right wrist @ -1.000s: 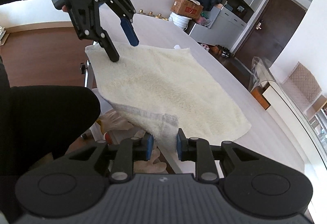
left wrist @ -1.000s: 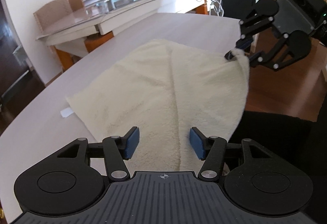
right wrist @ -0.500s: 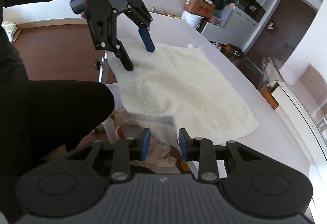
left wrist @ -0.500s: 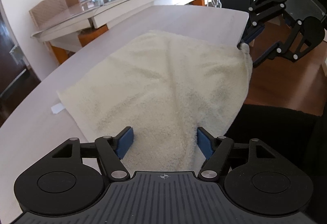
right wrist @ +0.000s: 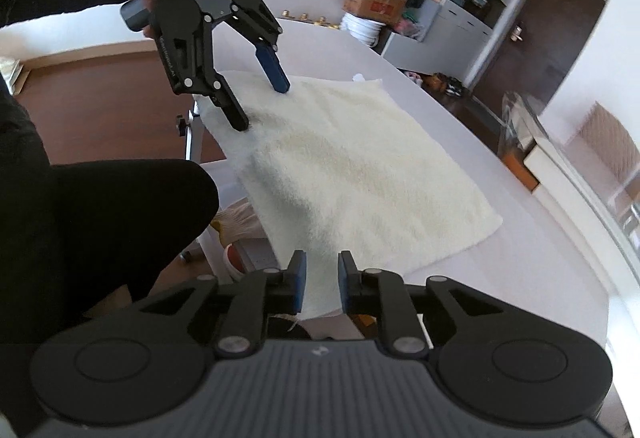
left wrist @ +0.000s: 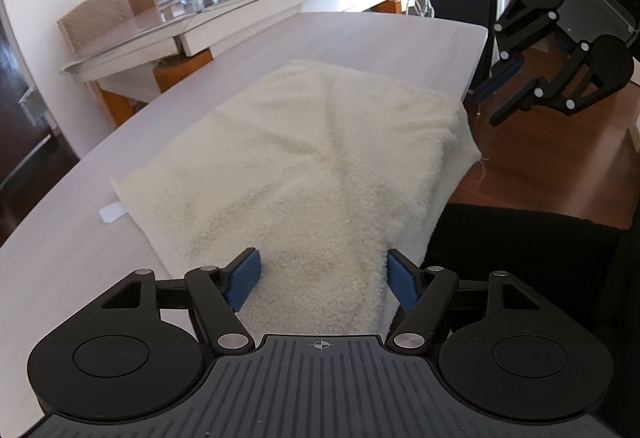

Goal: Fold towel

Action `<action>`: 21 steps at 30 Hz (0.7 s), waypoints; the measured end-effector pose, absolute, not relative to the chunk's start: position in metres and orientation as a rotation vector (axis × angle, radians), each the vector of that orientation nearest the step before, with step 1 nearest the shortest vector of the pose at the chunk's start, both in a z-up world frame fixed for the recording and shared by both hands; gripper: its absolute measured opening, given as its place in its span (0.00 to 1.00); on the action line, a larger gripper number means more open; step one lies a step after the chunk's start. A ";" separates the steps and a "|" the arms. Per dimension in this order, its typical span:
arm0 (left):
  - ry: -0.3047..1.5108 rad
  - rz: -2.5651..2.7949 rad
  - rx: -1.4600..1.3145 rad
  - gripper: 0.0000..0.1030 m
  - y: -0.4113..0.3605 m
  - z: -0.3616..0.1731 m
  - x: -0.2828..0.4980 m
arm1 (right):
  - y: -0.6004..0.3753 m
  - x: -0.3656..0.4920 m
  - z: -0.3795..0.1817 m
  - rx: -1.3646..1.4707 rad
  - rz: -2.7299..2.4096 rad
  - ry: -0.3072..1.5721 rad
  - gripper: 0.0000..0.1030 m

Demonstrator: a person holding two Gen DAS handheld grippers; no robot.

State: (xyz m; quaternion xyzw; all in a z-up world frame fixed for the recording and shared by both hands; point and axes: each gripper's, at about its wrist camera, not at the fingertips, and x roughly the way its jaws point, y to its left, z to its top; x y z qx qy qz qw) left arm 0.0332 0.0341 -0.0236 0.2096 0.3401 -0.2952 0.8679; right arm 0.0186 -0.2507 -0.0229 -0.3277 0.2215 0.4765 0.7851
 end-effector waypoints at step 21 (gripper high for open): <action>0.653 -0.624 0.392 0.73 0.039 -0.008 0.030 | -0.300 0.052 -0.091 0.232 0.772 0.815 0.48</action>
